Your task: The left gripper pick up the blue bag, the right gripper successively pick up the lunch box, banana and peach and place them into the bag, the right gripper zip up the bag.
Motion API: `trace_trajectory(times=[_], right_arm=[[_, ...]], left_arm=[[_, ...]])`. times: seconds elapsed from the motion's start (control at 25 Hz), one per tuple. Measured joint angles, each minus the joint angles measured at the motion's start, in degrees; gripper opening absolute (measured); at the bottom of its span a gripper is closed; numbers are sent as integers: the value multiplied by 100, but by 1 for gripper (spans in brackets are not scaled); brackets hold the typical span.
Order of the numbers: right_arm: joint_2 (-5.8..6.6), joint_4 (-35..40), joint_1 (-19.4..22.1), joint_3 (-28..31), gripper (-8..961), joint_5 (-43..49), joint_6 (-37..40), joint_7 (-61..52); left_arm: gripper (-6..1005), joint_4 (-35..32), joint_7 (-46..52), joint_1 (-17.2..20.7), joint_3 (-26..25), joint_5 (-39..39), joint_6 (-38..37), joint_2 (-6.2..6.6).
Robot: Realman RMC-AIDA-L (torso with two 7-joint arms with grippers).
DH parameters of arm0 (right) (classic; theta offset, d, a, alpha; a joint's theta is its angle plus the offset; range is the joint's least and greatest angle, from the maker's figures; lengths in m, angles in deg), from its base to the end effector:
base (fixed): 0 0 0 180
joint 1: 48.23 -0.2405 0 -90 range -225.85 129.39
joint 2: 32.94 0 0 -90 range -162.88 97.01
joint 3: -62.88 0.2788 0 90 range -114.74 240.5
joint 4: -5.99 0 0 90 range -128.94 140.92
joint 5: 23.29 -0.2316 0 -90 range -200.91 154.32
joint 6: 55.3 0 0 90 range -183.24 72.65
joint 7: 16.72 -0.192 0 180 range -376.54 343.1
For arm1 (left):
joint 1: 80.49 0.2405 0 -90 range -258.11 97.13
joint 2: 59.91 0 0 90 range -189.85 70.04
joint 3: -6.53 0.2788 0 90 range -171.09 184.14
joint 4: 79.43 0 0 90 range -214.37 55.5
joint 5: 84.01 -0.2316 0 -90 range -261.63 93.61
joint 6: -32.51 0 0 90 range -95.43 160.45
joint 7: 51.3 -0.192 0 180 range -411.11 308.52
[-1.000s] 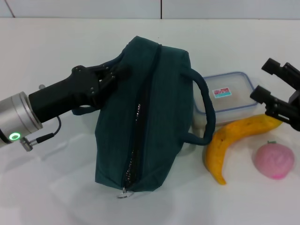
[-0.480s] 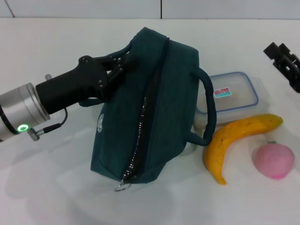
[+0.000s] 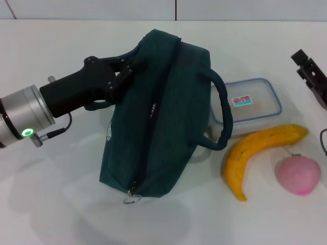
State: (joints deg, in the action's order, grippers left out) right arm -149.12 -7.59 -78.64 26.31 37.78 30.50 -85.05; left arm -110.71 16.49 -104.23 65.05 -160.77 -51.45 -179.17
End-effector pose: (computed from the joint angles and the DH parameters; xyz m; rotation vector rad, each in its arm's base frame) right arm 0.3114 0.3612 -0.0637 -1.6147 1.3629 1.5262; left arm -0.2479 0.3717 -0.0515 -2.4305 -0.5536 -1.1278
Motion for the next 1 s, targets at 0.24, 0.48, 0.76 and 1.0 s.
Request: trace_trajectory(times=[0.24,0.48,0.76,1.0], right_arm=[[0,-220,124,1139,869,924,-565,-6],[0,-448,146,1619,869,1260,-956,24],[0,-646,206,1746,869,1280,-1066,-2],[0,-740,133,1837,869,1462,-1190,-340]], left_arm=[[44,-18,-2,-44,1,-24,32,32],[43,-35,-11,-59,0,-33,36,80],[43,-36,-11,-66,2,-93,39,113],[43,-37,-11,-76,40,-94,28,138]])
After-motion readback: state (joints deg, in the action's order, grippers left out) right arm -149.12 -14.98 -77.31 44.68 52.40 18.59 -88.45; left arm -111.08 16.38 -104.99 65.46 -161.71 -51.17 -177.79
